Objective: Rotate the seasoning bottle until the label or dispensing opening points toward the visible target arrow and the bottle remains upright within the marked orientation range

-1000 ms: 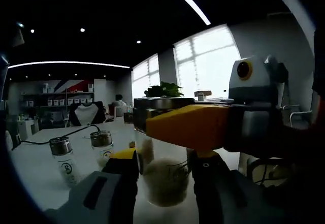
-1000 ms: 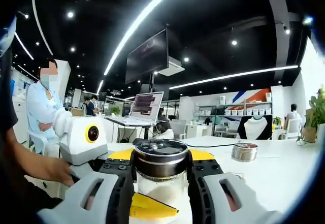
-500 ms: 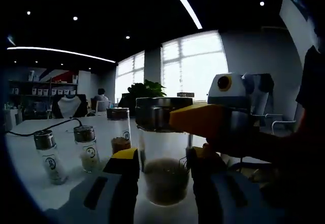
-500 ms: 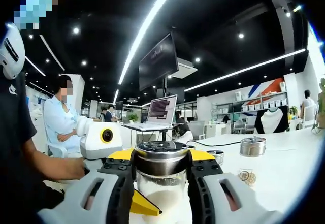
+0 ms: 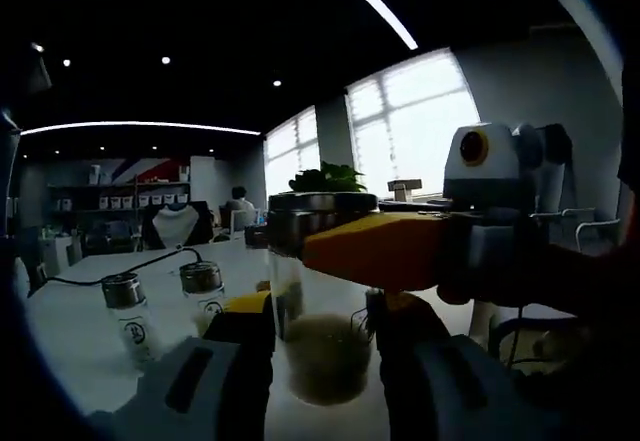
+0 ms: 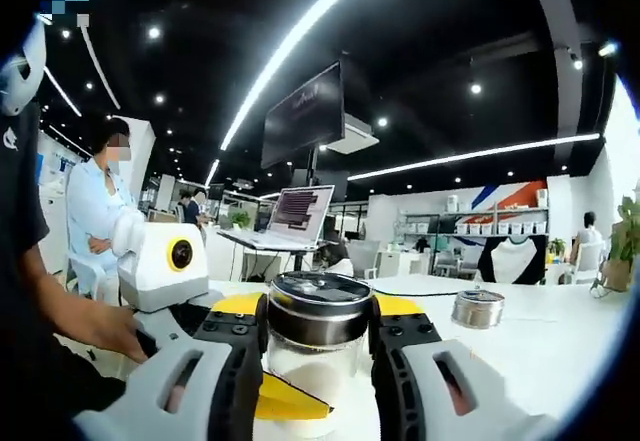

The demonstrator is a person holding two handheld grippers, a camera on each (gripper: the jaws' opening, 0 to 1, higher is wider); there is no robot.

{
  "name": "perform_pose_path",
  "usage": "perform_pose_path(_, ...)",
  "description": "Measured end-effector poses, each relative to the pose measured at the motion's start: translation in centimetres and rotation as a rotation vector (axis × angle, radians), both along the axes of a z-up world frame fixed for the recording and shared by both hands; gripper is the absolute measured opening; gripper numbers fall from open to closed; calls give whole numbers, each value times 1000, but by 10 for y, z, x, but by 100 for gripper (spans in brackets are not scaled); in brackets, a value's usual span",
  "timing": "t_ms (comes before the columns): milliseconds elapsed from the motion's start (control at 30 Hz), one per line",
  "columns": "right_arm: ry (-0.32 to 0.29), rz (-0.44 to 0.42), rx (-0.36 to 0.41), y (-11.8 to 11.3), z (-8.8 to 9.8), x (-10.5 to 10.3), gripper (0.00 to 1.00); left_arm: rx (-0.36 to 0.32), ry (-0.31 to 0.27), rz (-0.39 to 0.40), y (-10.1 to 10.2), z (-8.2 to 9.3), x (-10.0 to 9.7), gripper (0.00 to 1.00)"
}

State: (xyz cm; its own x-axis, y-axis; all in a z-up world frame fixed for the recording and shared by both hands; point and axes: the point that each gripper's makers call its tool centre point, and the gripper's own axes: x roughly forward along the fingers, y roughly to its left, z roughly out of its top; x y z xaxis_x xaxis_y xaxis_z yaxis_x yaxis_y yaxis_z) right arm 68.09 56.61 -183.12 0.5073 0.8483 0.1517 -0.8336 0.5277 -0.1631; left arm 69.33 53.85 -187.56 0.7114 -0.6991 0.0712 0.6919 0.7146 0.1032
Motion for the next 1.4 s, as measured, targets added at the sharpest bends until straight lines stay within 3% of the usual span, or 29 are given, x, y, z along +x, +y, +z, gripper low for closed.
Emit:
perform_pose_path(133,-2,-14,-9,3,0,1,39,-11,-55,56,6,8,1,41)
perform_pose_path(300,34,-42,-26,3,-5,5,38,-5,-52,67,7,5,4,41)
perform_pose_path(400,64,-53,-27,3,-9,7,38,64,-92,106,9,2,7,41)
perform_pose_path(500,91,-60,-30,2,-12,8,37,57,-71,92,9,-1,7,41)
perform_pose_path(667,85,-77,-30,-1,-9,7,37,-7,-36,47,5,1,6,42)
perform_pose_path(933,135,-99,-18,-3,-15,13,36,-20,7,-4,2,-5,9,42)
perform_pose_path(1067,142,-98,-22,-2,-17,13,36,19,14,-15,1,-8,8,43)
perform_pose_path(1200,136,-102,-15,-4,-14,15,36,26,2,-19,1,-5,8,51)
perform_pose_path(1300,133,-97,-14,-5,-11,15,36,7,37,-54,-1,-7,7,60)
perform_pose_path(1400,144,-92,-1,-9,-10,17,36,9,46,-53,2,-9,9,61)
